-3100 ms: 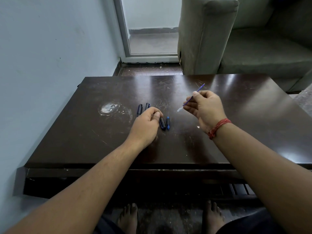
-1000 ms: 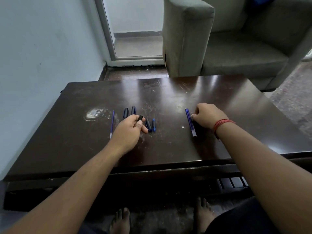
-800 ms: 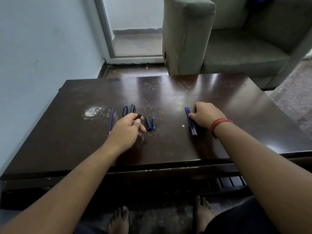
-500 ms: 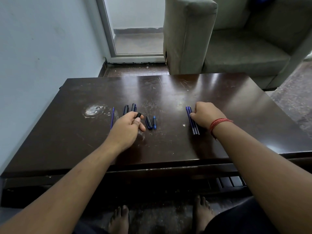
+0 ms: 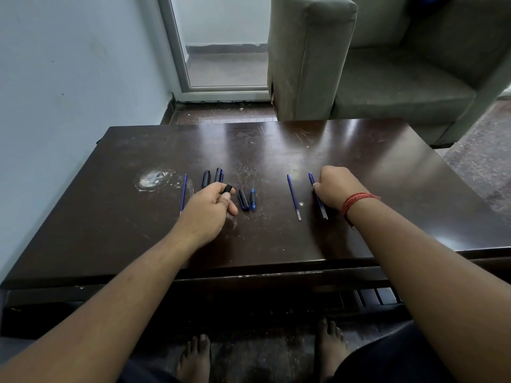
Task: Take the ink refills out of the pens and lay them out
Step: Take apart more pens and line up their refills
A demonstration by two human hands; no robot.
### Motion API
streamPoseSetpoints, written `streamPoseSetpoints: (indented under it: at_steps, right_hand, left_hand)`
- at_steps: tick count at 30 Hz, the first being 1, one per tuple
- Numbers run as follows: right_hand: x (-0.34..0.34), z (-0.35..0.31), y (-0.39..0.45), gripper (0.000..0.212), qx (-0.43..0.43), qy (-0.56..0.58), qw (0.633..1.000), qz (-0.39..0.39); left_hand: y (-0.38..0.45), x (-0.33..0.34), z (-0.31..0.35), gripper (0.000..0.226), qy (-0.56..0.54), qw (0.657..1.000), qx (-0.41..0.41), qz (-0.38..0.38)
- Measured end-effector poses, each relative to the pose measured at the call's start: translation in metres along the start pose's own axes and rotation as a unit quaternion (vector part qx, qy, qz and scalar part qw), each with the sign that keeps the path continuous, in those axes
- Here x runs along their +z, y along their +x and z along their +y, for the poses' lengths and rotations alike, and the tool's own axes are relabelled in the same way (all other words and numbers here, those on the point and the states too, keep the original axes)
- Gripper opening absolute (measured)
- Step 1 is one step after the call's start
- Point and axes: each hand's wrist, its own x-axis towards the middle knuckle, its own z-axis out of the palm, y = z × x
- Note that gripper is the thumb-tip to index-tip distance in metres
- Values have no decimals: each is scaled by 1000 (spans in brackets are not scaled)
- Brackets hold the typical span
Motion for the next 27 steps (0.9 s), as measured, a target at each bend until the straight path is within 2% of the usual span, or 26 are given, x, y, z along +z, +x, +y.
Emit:
streamPoseSetpoints:
  at_steps: [7, 11, 17, 27]
  right_hand:
    - [-1, 4, 0, 33, -12, 2, 1000, -8]
    - [-1, 4, 1, 18, -10, 2, 1000, -4]
    - [-1, 5, 1, 22, -17, 0, 1000, -4]
    - [-6, 1, -4, 10, 3, -37, 999, -13]
  left_hand:
    - [-1, 1, 2, 21, 4, 1000, 0, -9]
    - [-1, 1, 2, 21, 2, 1000, 0, -8]
    - [-2, 0, 3, 21, 4, 1000, 3, -9]
    - [-2, 1, 3, 21, 10, 1000, 4, -8]
